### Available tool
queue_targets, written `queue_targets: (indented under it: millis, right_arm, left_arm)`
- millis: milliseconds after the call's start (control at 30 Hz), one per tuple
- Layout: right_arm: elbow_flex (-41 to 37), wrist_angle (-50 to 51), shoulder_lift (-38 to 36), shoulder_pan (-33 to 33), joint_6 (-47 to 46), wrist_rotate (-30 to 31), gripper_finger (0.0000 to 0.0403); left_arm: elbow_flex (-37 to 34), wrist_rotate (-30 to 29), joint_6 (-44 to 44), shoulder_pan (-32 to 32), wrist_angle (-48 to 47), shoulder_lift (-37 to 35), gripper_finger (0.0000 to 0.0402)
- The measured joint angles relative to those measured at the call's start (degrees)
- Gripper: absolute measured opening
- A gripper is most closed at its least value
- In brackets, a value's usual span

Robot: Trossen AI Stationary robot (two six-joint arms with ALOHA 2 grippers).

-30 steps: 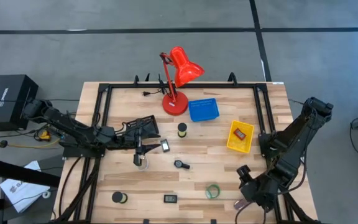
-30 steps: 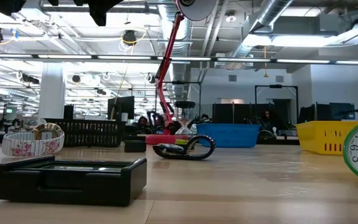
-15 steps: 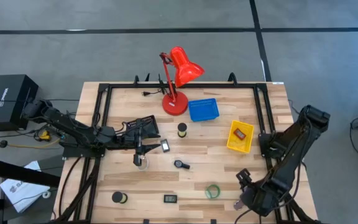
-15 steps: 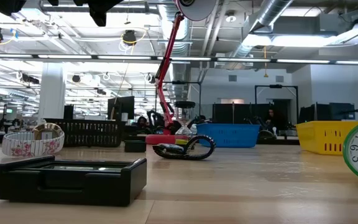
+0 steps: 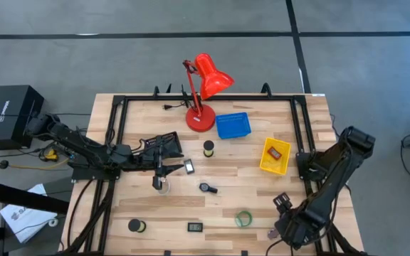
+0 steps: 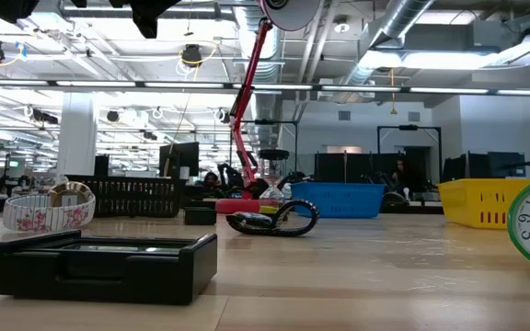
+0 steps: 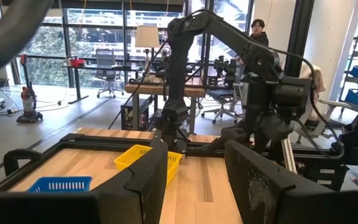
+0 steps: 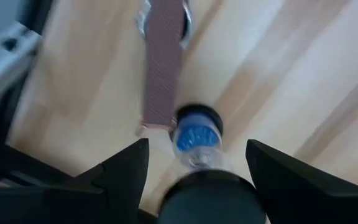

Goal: Pick & Place Office items
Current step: Put the blue hourglass into the blue basket

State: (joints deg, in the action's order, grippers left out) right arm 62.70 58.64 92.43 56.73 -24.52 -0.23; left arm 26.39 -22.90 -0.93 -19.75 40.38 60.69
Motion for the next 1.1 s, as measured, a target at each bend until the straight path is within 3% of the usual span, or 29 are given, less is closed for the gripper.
queue_targets:
  millis: [933, 1100]
  right_arm:
    - [0.0, 2.8, 0.6, 0.0, -5.7, -2.8, 0.026]
    - [0.0, 2.7, 0.6, 0.0, -5.7, -2.8, 0.0244]
  left_arm:
    - [0.0, 0.0, 0.0, 0.0, 0.5, 0.0, 0.0156]
    - [0.0, 0.0, 0.0, 0.0, 0.5, 0.0, 0.0156]
